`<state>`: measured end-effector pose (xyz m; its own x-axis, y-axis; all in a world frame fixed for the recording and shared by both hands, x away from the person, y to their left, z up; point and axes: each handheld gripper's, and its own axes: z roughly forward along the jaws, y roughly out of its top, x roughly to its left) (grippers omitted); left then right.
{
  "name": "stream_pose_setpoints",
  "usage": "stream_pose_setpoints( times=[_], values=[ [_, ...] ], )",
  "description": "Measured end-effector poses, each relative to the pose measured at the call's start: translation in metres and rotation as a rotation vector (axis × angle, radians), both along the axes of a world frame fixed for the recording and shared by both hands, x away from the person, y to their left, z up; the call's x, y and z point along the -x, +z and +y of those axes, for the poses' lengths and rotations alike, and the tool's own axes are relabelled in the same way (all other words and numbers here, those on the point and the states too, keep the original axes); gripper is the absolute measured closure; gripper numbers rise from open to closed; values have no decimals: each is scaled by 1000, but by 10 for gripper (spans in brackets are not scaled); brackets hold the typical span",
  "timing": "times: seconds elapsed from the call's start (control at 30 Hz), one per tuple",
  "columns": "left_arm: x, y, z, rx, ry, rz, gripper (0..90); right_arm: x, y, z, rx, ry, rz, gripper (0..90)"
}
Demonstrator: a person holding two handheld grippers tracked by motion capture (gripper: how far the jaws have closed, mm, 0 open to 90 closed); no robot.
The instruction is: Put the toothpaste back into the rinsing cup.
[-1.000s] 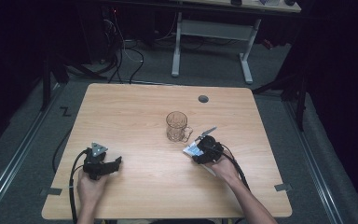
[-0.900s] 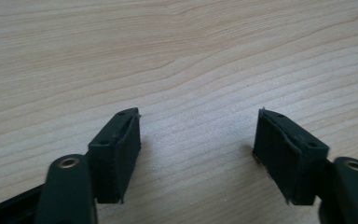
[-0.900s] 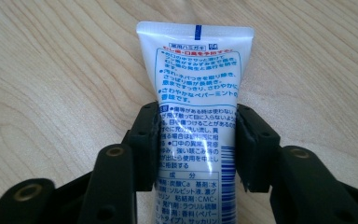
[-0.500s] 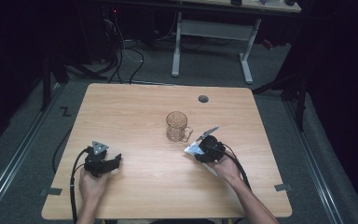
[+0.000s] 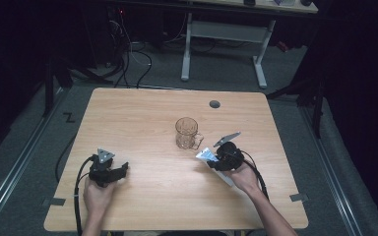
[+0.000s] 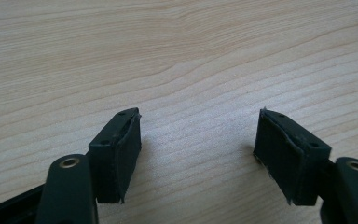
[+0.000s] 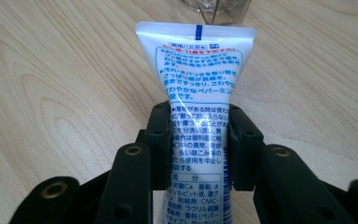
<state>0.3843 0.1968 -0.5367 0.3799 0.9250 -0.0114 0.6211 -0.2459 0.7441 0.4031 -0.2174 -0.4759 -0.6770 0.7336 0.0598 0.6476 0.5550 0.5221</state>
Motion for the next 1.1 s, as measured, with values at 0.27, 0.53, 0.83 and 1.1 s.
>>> stream_pose_setpoints(
  times=[0.27, 0.53, 0.83, 1.1],
  values=[
    [0, 0, 0, 0, -1, 0, 313, 4, 9, -7, -50, -6, -31, 662],
    [0, 0, 0, 0, -1, 0, 312, 6, 13, -9, -77, -2, -61, 658],
    [0, 0, 0, 0, -1, 0, 311, 8, 21, -16, -120, -15, -97, 658],
    [0, 0, 0, 0, 0, 0, 311, 7, 34, -18, -127, -15, -139, 658]
  ],
)
